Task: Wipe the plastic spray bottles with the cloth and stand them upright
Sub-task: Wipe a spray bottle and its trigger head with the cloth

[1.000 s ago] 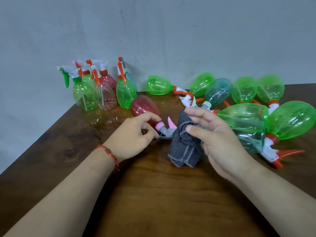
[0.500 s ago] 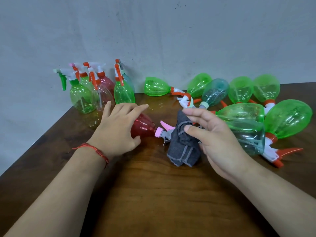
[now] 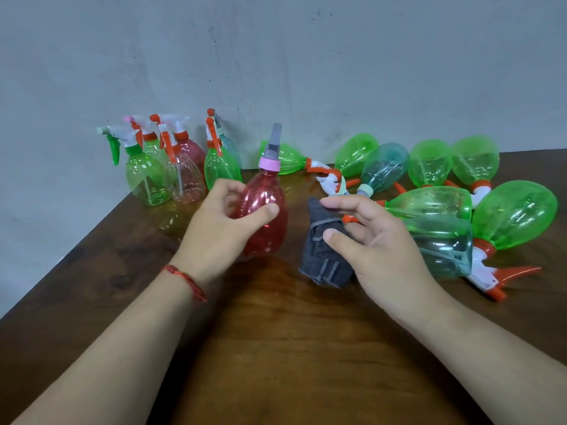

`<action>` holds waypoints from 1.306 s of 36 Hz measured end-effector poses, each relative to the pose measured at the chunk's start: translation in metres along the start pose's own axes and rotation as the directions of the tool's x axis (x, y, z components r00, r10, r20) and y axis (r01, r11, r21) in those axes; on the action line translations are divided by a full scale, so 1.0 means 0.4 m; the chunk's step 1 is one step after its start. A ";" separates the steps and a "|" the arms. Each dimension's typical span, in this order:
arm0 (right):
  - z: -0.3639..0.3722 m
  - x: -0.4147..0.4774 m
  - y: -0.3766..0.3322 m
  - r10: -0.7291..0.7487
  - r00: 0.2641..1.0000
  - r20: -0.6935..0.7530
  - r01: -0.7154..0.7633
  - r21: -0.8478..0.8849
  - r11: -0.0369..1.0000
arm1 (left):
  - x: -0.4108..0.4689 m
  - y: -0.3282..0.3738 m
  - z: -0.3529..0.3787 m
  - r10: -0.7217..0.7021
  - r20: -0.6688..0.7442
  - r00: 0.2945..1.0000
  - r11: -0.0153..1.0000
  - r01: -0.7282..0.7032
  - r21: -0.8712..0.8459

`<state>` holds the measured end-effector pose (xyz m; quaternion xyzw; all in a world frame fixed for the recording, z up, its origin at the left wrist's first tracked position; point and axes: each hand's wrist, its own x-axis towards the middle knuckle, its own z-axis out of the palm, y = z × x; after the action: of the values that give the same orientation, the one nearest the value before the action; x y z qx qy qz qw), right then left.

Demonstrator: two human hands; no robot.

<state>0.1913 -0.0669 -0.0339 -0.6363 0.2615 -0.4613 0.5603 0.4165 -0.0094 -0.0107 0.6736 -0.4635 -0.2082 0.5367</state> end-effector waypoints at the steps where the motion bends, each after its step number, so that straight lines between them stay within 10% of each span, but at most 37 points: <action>1: 0.004 -0.003 -0.001 -0.007 1.000 0.006 0.007 -0.009 1.000 | -0.010 0.004 0.023 -0.037 0.032 0.999 0.993 0.040 -0.108; 12: -0.033 0.026 -0.003 -0.071 0.981 -0.179 0.066 -0.033 0.997 | -0.036 0.012 0.035 0.240 0.354 0.904 0.970 -0.214 -0.112; 37: -0.050 0.025 -0.042 -0.255 0.965 -0.068 0.236 -0.206 0.950 | -0.041 0.023 0.058 0.534 0.494 0.687 0.725 -0.672 0.151; 47: -0.044 0.008 -0.035 -0.428 0.902 0.050 0.403 -0.451 0.796 | -0.053 0.003 0.055 0.458 0.364 0.811 0.866 -0.500 0.024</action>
<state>0.1747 -0.0744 -0.0206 -0.7773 0.2306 -0.5167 0.2751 0.3888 -0.0030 -0.0217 0.5182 -0.7168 -0.1532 0.4406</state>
